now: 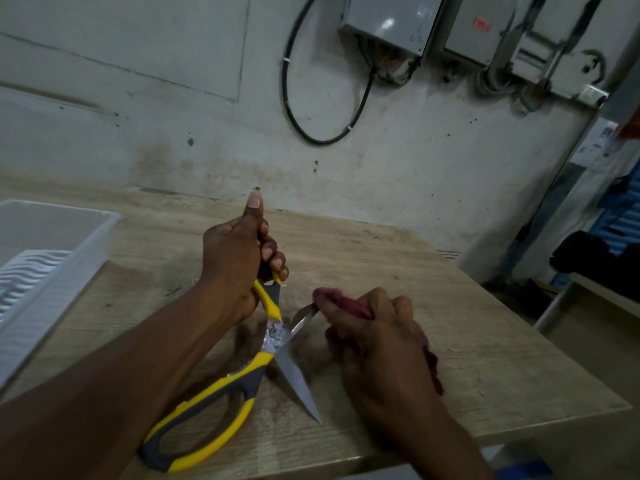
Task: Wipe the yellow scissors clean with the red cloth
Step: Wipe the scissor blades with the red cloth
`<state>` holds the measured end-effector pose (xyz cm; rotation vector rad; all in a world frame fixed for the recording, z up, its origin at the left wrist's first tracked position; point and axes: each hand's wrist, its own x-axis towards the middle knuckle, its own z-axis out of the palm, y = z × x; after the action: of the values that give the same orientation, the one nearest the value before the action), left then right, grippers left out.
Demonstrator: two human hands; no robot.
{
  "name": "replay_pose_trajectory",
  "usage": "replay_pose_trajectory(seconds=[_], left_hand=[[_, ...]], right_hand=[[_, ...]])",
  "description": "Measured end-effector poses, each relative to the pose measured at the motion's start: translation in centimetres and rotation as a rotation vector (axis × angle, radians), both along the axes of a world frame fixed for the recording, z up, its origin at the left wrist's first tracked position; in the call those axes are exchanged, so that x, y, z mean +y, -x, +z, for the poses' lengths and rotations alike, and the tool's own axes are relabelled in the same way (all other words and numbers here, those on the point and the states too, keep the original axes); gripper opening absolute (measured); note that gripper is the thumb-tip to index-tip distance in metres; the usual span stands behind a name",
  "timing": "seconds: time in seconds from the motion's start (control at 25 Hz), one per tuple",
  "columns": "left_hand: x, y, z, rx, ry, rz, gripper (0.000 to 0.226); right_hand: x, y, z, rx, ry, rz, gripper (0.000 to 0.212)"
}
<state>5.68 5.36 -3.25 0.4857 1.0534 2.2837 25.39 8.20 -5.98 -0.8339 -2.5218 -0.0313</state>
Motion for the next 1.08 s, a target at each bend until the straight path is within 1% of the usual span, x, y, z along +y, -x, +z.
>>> replay_pose_trajectory(seconds=[0.08, 0.28, 0.32, 0.36, 0.4, 0.44, 0.48, 0.52, 0.56, 0.68, 0.72, 0.8, 0.92, 1.08], left_hand=[[0.0, 0.1, 0.0, -0.004, -0.003, -0.004, 0.051], [-0.1, -0.2, 0.3, 0.032, -0.019, -0.005, 0.051], [-0.1, -0.3, 0.4, 0.052, -0.027, -0.008, 0.051], [-0.1, -0.3, 0.6, 0.071, -0.035, -0.009, 0.052], [-0.2, -0.2, 0.7, 0.079, -0.042, -0.012, 0.052], [-0.2, -0.2, 0.8, 0.078, -0.051, -0.020, 0.053], [-0.4, -0.3, 1.0, 0.080, -0.059, -0.034, 0.053], [-0.5, -0.4, 1.2, 0.089, -0.066, -0.044, 0.054], [-0.6, -0.6, 1.4, 0.108, -0.072, -0.045, 0.054], [-1.1, -1.0, 1.9, 0.226, -0.108, -0.017, 0.054], [-1.2, -1.1, 2.1, 0.260, -0.123, -0.011, 0.054], [-1.2, -1.1, 2.1, 0.301, -0.132, 0.000, 0.054], [-1.0, -1.4, 1.8, 0.302, -0.122, 0.006, 0.054], [-0.8, -1.6, 1.7, 0.275, -0.132, -0.004, 0.055]], right_hand=[[-0.9, 0.1, 0.0, 0.009, -0.039, 0.033, 0.056], [2.8, -0.6, 0.0, -0.088, 0.016, -0.139, 0.055], [3.6, -1.2, 0.3, -0.044, 0.022, -0.161, 0.056], [4.3, -1.9, 0.4, 0.065, 0.005, -0.157, 0.057], [4.5, -2.4, 0.7, 0.153, 0.028, -0.119, 0.057], [4.1, -2.8, 1.4, 0.190, 0.070, -0.037, 0.061], [3.3, -2.8, 2.1, 0.187, 0.104, 0.053, 0.066], [2.4, -2.5, 2.8, 0.138, 0.098, 0.137, 0.068], [1.5, -2.1, 3.4, 0.079, 0.048, 0.195, 0.067], [-0.5, -0.5, 3.7, -0.039, -0.285, 0.211, 0.055], [-0.5, -0.4, 3.7, -0.071, -0.352, 0.192, 0.055], [-0.2, -0.2, 3.6, -0.124, -0.441, 0.159, 0.063], [0.7, -0.7, 3.3, -0.165, -0.496, 0.120, 0.062], [1.5, -1.4, 3.4, -0.189, -0.495, 0.104, 0.073]])
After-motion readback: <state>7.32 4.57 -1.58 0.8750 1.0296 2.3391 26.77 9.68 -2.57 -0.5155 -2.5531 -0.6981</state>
